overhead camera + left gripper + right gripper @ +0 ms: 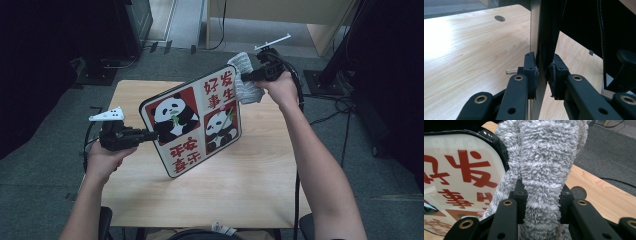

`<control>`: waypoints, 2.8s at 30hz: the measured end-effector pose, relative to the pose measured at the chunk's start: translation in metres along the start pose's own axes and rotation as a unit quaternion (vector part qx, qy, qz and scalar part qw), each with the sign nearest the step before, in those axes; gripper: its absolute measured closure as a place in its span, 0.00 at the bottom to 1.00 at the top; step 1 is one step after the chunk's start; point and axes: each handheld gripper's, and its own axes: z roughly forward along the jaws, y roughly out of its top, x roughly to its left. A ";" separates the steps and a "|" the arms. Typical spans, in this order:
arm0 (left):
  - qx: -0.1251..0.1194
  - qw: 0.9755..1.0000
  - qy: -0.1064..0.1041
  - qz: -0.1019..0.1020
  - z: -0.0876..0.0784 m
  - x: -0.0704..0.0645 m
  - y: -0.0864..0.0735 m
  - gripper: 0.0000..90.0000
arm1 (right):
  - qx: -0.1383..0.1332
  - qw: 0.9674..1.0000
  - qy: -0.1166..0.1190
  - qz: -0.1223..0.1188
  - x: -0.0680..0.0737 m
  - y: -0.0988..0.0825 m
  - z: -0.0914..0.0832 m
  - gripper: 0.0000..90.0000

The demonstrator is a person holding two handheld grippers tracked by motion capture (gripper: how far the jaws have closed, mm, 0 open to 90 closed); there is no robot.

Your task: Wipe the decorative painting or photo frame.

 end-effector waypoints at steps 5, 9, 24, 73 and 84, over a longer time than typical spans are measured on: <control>0.000 1.000 0.000 0.000 0.000 0.000 0.000 0.87 | 0.003 1.000 0.002 0.002 -0.001 -0.005 0.002 0.77; 0.000 1.000 0.001 0.000 0.000 0.000 0.000 0.87 | 0.002 1.000 0.003 0.003 -0.002 -0.010 0.004 0.77; 0.001 1.000 -0.001 0.001 0.001 -0.001 0.000 0.87 | 0.002 1.000 0.005 0.010 -0.003 -0.026 0.011 0.77; 0.007 1.000 -0.001 0.002 0.003 -0.001 -0.001 0.87 | 0.010 0.999 0.011 0.034 -0.011 -0.073 0.034 0.77; 0.008 1.000 0.000 0.002 0.004 -0.001 -0.001 0.87 | 0.015 0.999 0.013 0.042 -0.013 -0.085 0.039 0.77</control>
